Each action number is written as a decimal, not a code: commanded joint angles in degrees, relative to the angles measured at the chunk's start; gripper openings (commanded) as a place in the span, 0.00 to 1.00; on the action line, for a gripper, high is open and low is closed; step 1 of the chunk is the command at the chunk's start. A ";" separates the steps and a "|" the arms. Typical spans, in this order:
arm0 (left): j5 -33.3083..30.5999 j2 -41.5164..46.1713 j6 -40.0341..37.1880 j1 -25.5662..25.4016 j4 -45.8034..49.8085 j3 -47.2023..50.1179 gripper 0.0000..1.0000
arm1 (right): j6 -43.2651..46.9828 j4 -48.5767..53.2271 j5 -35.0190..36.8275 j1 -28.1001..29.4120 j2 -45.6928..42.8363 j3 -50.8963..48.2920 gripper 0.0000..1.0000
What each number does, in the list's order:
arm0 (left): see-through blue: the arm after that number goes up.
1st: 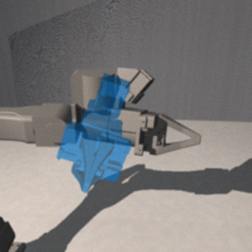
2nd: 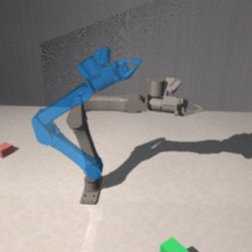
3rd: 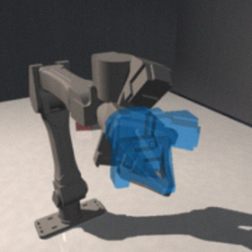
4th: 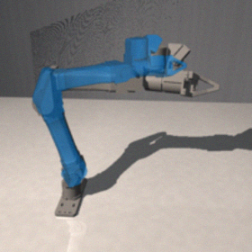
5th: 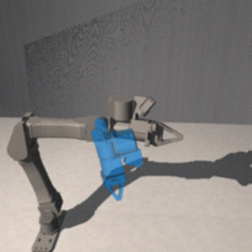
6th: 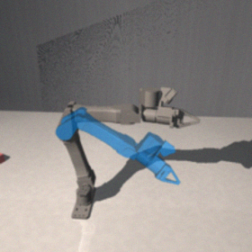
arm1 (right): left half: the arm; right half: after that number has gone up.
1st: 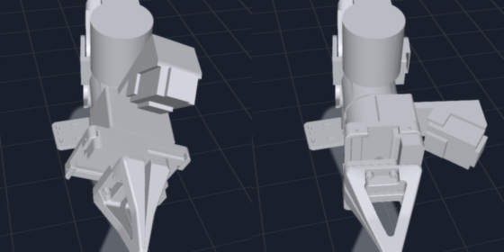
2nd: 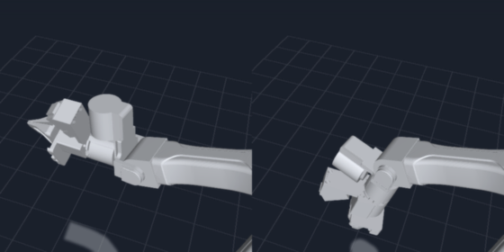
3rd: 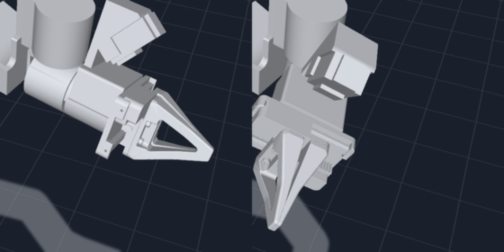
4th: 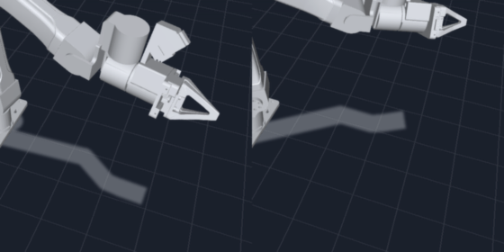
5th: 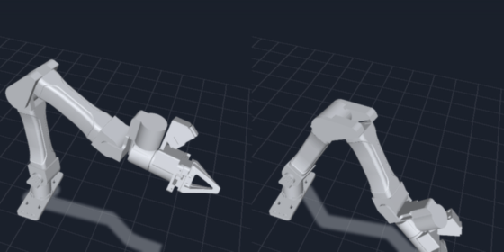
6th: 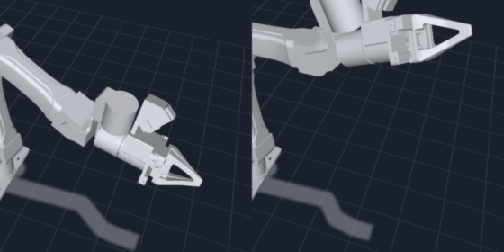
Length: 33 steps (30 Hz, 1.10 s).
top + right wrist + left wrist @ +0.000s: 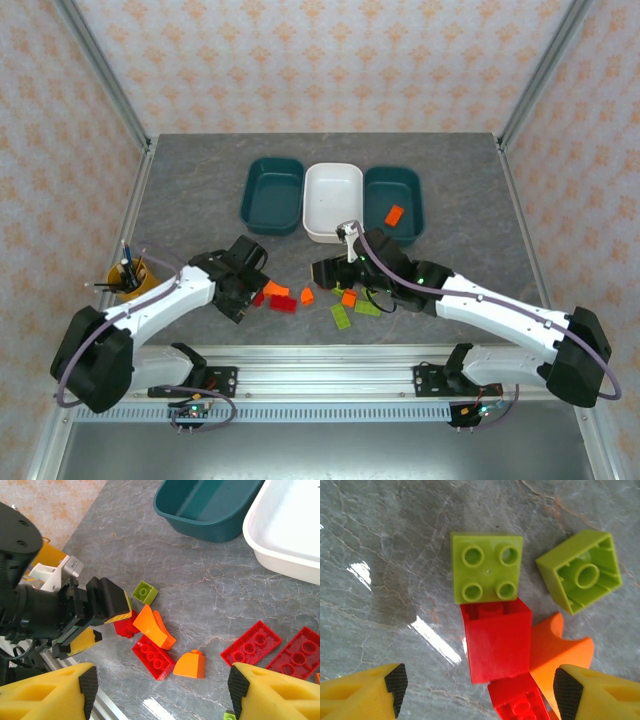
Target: Sort the legos into containers by color
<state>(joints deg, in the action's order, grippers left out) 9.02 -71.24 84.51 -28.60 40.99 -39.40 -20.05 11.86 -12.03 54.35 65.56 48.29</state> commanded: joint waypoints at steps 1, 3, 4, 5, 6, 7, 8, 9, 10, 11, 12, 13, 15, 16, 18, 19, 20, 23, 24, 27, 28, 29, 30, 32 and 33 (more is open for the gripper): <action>-2.58 -1.27 -0.21 0.86 0.20 -1.99 0.75 | 0.51 -1.26 0.11 0.30 -1.22 -0.57 0.71; -3.13 -1.63 -0.18 1.14 -0.28 -1.71 0.72 | 0.56 -0.92 0.01 0.27 -1.22 -0.43 0.71; -3.00 -1.83 -0.22 1.30 -1.17 -1.40 0.70 | 0.69 -0.80 -0.01 0.31 -1.27 -0.35 0.71; -2.95 -2.03 -0.13 1.36 -1.70 -1.22 0.68 | 0.63 -0.74 -0.01 0.30 -1.30 -0.39 0.71; -3.03 -2.36 -0.21 1.36 -2.14 -1.21 0.67 | 0.69 -0.70 -0.01 0.31 -1.15 -0.38 0.71; -3.04 -2.73 -0.31 1.43 -2.53 -1.22 0.65 | 0.62 -0.63 -0.06 0.29 -1.14 -0.36 0.71; -2.97 -3.15 -0.47 1.44 -2.60 -1.29 0.64 | 0.54 -0.66 -0.02 0.25 -1.14 -0.34 0.71; -2.95 -3.53 -0.64 1.44 -2.74 -1.38 0.63 | 0.56 -0.67 -0.03 0.28 -1.10 -0.26 0.71; -2.86 -4.00 -0.75 1.46 -2.84 -1.30 0.61 | 0.54 -0.56 0.07 0.25 -1.05 -0.28 0.71; -2.78 -4.33 -0.84 1.45 -2.84 -1.22 0.60 | 0.39 -0.56 0.16 0.32 -0.98 -0.24 0.71; -2.69 -4.67 -0.81 1.44 -2.80 -1.06 0.59 | 0.40 -0.53 0.17 0.30 -0.93 -0.22 0.71; -2.69 -4.85 -0.84 1.44 -2.95 -0.79 0.58 | 0.36 -0.58 0.17 0.26 -0.87 -0.22 0.71; -2.69 -5.05 -0.75 1.46 -3.51 -0.30 0.56 | 0.32 -0.61 0.25 0.25 -0.79 -0.11 0.71; -2.62 -5.09 -0.75 1.46 -4.04 -0.08 0.54 | 0.22 -0.66 0.29 0.25 -0.77 -0.13 0.71; -2.53 -5.15 -0.84 1.44 -4.68 0.11 0.45 | 0.09 -0.85 0.58 0.31 -0.79 -0.11 0.71; -2.59 -5.19 -0.99 1.44 -4.61 -0.04 0.40 | -0.13 -0.92 0.60 0.32 -0.78 -0.12 0.71; -2.68 -5.05 -1.29 1.44 -4.46 -0.19 0.36 | -0.24 -0.96 0.74 0.25 -0.84 -0.03 0.71; -3.33 -4.24 -2.10 1.44 -1.75 -1.41 0.19 | -0.36 -0.88 1.38 0.31 -0.87 0.50 0.71; -3.62 -3.51 -2.32 1.45 -0.65 -1.92 0.17 | -0.31 -0.74 1.88 0.28 -1.00 0.77 0.71; -4.99 0.03 -3.20 1.42 3.77 -4.21 0.15 | -0.03 0.13 4.09 0.25 -1.48 2.15 0.71; -5.72 1.47 -3.98 1.35 5.43 -5.72 0.15 | 0.10 0.44 5.14 0.30 -1.72 2.78 0.72; -6.44 2.39 -4.81 1.35 7.02 -7.26 0.16 | 0.09 0.49 6.06 0.24 -2.03 3.34 0.71; -7.50 3.13 -6.14 1.45 8.84 -9.53 0.16 | -0.01 0.53 7.39 0.17 -2.38 4.00 0.72; -9.56 3.05 -9.37 1.61 11.75 -14.80 0.17 | -0.79 0.23 9.89 -0.27 -2.93 5.10 0.72; -10.53 2.18 -11.45 1.81 13.08 -17.91 0.17 | -1.39 -0.33 10.81 -0.75 -3.11 5.52 0.73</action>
<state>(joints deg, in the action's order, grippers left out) 4.10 -69.38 78.35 -27.57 47.44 -50.48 -20.43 12.56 -6.52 54.15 64.55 50.78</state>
